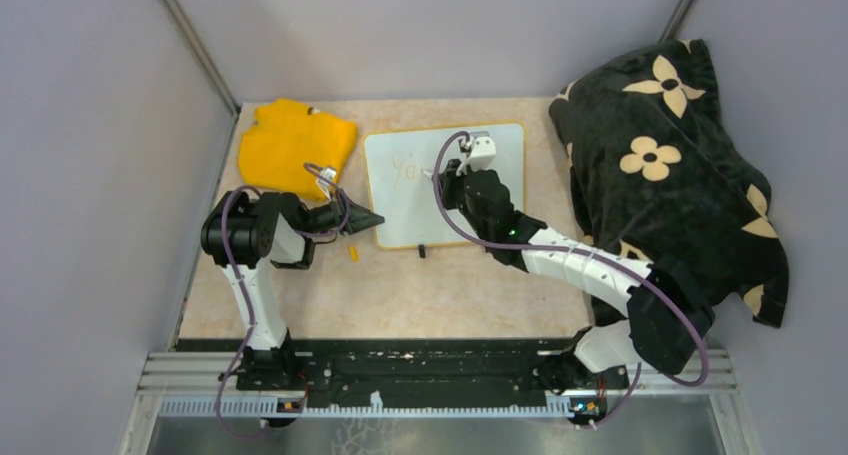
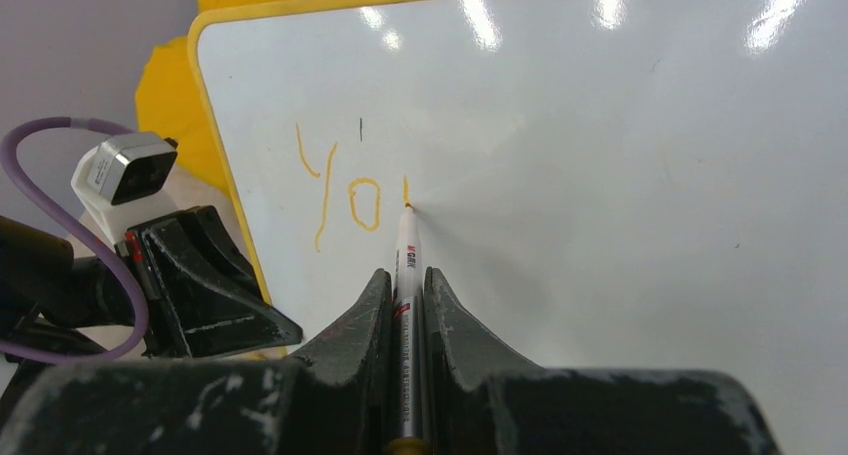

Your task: Write a sentence on the whiteboard

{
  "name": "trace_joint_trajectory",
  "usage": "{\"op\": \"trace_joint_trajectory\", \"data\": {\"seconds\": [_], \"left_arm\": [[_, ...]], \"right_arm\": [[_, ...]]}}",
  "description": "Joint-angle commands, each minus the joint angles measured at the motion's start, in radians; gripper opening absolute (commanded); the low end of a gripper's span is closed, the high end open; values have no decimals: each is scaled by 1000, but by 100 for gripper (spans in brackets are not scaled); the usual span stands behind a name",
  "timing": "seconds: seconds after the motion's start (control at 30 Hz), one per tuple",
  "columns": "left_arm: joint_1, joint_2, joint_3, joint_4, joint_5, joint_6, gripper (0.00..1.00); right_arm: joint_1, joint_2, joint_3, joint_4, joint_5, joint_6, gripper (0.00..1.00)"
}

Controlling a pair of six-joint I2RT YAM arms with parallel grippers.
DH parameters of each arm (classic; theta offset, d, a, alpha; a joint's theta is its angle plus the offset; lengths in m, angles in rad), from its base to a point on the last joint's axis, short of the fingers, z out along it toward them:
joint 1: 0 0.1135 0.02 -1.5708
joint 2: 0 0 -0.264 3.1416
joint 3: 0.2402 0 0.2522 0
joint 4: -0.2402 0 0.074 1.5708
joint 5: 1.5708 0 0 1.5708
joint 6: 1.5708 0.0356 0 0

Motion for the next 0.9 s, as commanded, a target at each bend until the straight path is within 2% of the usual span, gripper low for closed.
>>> {"op": "trace_joint_trajectory", "data": {"seconds": [0.0,0.47,0.87], "left_arm": [[-3,31,2,243,-17,-2,0],[-4,32,2,242,-16,-3,0],[-3,32,2,242,-15,-4,0]], "right_arm": [[-7,-37,-29,14,17,11,0],[-12,-92,-87,4,59,10,0],[-35,-89,-52,0,59,-4,0]]}}
